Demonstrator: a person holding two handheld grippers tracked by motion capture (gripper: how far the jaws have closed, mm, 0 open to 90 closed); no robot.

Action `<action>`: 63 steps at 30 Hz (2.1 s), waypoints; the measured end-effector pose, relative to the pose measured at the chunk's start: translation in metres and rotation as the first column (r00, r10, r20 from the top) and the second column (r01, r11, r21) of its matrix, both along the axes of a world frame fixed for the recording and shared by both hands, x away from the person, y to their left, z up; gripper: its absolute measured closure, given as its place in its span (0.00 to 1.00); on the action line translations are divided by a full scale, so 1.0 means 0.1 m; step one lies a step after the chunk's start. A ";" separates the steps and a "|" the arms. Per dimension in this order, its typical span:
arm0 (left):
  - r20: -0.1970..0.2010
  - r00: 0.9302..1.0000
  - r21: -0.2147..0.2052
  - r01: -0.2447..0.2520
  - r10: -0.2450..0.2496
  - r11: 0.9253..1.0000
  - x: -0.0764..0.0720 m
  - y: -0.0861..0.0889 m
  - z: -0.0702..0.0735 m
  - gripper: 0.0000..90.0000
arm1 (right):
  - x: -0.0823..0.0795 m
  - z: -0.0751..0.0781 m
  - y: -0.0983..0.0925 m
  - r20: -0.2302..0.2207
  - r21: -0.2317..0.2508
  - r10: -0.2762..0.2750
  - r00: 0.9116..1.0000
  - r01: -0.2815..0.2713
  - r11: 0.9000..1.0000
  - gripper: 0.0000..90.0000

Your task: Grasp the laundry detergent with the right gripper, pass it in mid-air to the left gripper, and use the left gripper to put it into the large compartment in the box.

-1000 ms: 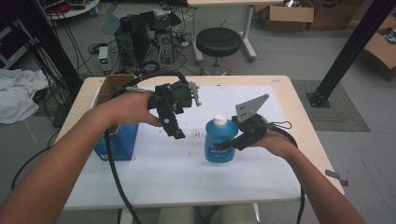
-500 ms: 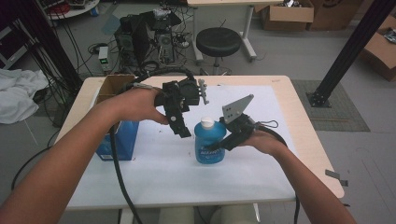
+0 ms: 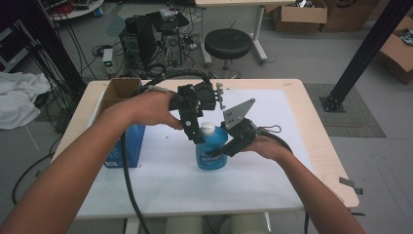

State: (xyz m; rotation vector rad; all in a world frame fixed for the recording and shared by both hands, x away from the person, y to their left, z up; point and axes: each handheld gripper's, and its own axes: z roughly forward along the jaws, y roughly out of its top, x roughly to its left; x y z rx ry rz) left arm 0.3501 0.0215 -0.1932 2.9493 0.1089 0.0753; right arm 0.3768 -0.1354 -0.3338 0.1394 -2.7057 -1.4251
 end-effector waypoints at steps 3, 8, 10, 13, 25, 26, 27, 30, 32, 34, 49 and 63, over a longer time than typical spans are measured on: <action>0.000 1.000 -0.001 -0.003 0.003 1.000 0.01 -0.03 0.02 0.21 | 0.00 0.00 0.02 0.006 -0.003 0.001 1.000 -0.001 1.000 0.50; -0.007 1.000 -0.002 -0.011 0.011 1.000 0.04 -0.05 0.02 0.21 | 0.00 0.00 0.04 0.012 -0.009 0.001 1.000 -0.001 1.000 0.50; -0.010 1.000 0.001 -0.015 0.015 1.000 0.04 -0.06 0.00 0.21 | 0.00 0.01 0.04 0.013 -0.006 0.000 1.000 0.000 1.000 0.50; -0.013 1.000 0.005 -0.012 0.012 1.000 0.04 -0.08 -0.03 0.21 | 0.01 0.02 0.04 0.008 -0.002 -0.003 1.000 0.003 1.000 0.50; -0.025 1.000 0.016 0.001 0.000 1.000 0.05 -0.16 -0.19 0.21 | 0.00 0.05 0.07 0.004 -0.007 -0.001 1.000 0.001 1.000 0.50; -0.025 1.000 0.020 0.002 -0.001 1.000 0.05 -0.17 -0.20 0.21 | 0.00 0.05 0.07 0.006 -0.007 0.001 1.000 -0.001 1.000 0.50; -0.024 1.000 0.021 0.003 -0.002 1.000 0.06 -0.17 -0.21 0.21 | 0.00 0.06 0.07 0.009 -0.004 0.003 1.000 -0.003 1.000 0.50; -0.028 1.000 0.022 0.004 -0.004 1.000 0.06 -0.17 -0.23 0.21 | 0.00 0.07 0.07 0.008 -0.004 0.001 1.000 -0.001 1.000 0.50; -0.029 1.000 0.024 0.007 -0.006 1.000 0.06 -0.17 -0.27 0.21 | 0.00 0.08 0.07 0.002 0.000 0.001 1.000 -0.001 1.000 0.50; -0.030 1.000 0.023 0.009 -0.008 1.000 0.05 -0.18 -0.29 0.21 | 0.00 0.08 0.07 -0.002 -0.003 0.000 1.000 0.000 1.000 0.50; -0.026 1.000 0.021 0.011 -0.010 1.000 0.06 -0.15 -0.36 0.22 | 0.00 0.10 0.08 -0.009 -0.008 -0.003 1.000 0.003 1.000 0.50; -0.021 1.000 0.021 0.022 -0.022 1.000 0.05 -0.15 -0.38 0.28 | -0.01 0.10 0.09 -0.011 -0.011 -0.004 1.000 0.004 1.000 0.50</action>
